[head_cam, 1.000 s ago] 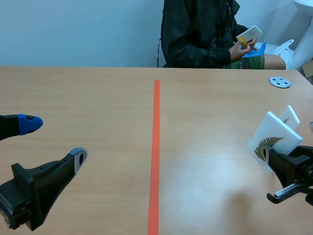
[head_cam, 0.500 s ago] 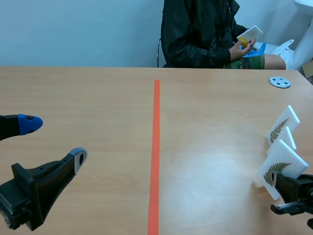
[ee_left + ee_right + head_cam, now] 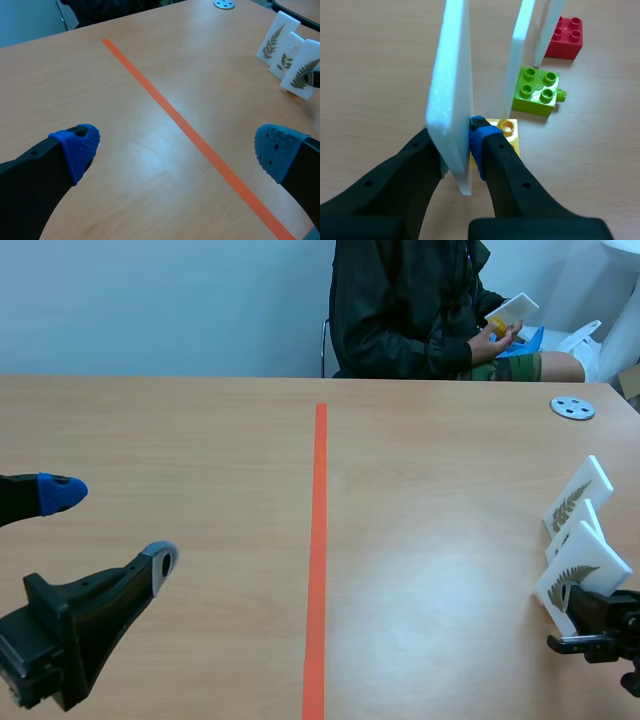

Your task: Sort the leaf by its shape. The table is split by an orange tape line. A compound leaf with several leaflets goes to the left side, a simple leaf with one blade goes to the right side. Return to the home posture when a red brick is placed on the table.

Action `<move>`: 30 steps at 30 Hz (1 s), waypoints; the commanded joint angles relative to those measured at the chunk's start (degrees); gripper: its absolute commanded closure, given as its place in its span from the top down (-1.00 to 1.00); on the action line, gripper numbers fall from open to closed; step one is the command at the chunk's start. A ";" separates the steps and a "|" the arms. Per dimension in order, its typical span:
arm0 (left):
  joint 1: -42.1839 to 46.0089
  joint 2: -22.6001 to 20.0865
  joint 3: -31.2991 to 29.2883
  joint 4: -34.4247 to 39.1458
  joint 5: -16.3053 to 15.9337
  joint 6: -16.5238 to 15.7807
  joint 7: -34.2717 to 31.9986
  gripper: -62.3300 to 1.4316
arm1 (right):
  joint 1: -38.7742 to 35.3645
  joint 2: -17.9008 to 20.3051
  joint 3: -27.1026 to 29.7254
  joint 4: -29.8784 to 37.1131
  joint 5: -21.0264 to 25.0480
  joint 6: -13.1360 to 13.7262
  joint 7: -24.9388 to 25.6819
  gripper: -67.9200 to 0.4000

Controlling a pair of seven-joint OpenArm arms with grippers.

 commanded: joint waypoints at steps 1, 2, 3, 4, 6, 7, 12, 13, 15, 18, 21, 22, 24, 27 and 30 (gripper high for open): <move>-0.20 0.33 0.17 0.33 -0.37 -0.09 -0.85 1.00 | 0.46 0.79 0.24 0.44 0.57 -1.01 1.07 -0.94; -0.20 0.33 0.17 0.33 -0.37 -0.09 -0.85 1.00 | 0.46 0.79 0.24 0.26 0.57 -1.49 1.07 -0.94; -0.20 0.33 0.17 0.33 -0.37 -0.09 -0.85 1.00 | 0.46 0.79 0.24 0.07 0.59 -1.66 1.07 -0.94; -0.20 0.33 0.17 0.33 -0.37 -0.09 -0.85 1.00 | 0.46 0.79 0.24 -0.02 0.59 -1.66 1.07 -0.94; -0.20 0.33 0.17 0.33 -0.37 -0.09 -0.85 1.00 | 0.46 0.79 0.24 -0.02 0.59 -1.66 1.07 -0.90; -0.20 0.33 0.17 0.33 -0.37 -0.09 -0.85 1.00 | 0.46 0.79 0.24 -0.02 0.59 -1.66 1.09 -0.85; -0.20 0.33 0.17 0.33 -0.37 -0.09 -0.85 1.00 | 0.46 0.79 0.24 -0.02 0.59 -1.66 1.11 -0.77; -0.20 0.33 0.17 0.33 -0.37 -0.09 -0.85 1.00 | 0.46 0.79 0.24 -0.02 0.59 -1.64 1.22 -0.69; -0.20 0.33 0.17 0.33 -0.37 -0.09 -0.85 1.00 | 0.46 0.79 0.24 0.00 0.59 -1.64 1.77 -0.54; -0.20 0.33 0.17 0.33 -0.37 -0.09 -0.85 1.00 | 0.46 0.79 0.24 0.02 0.59 -1.62 3.04 -0.45; -0.20 0.33 0.17 0.33 -0.37 -0.09 -0.85 1.00 | 0.46 0.79 0.24 0.11 0.57 -1.38 3.21 -0.45; -0.20 0.33 0.17 0.33 -0.37 -0.09 -0.85 1.00 | 0.44 0.79 0.26 0.11 0.52 -1.38 3.21 -0.45; -0.20 0.33 0.17 0.33 -0.37 -0.09 -0.85 1.00 | 0.44 0.79 0.57 0.15 0.37 -1.36 3.23 -0.43; -0.20 0.33 0.17 0.33 -0.37 -0.09 -0.85 1.00 | 0.28 0.79 1.55 1.01 0.35 -1.18 3.26 -0.31; -0.20 0.33 0.17 0.33 -0.37 -0.09 -0.87 1.00 | -0.02 0.79 2.99 2.43 0.15 -1.11 3.17 -0.30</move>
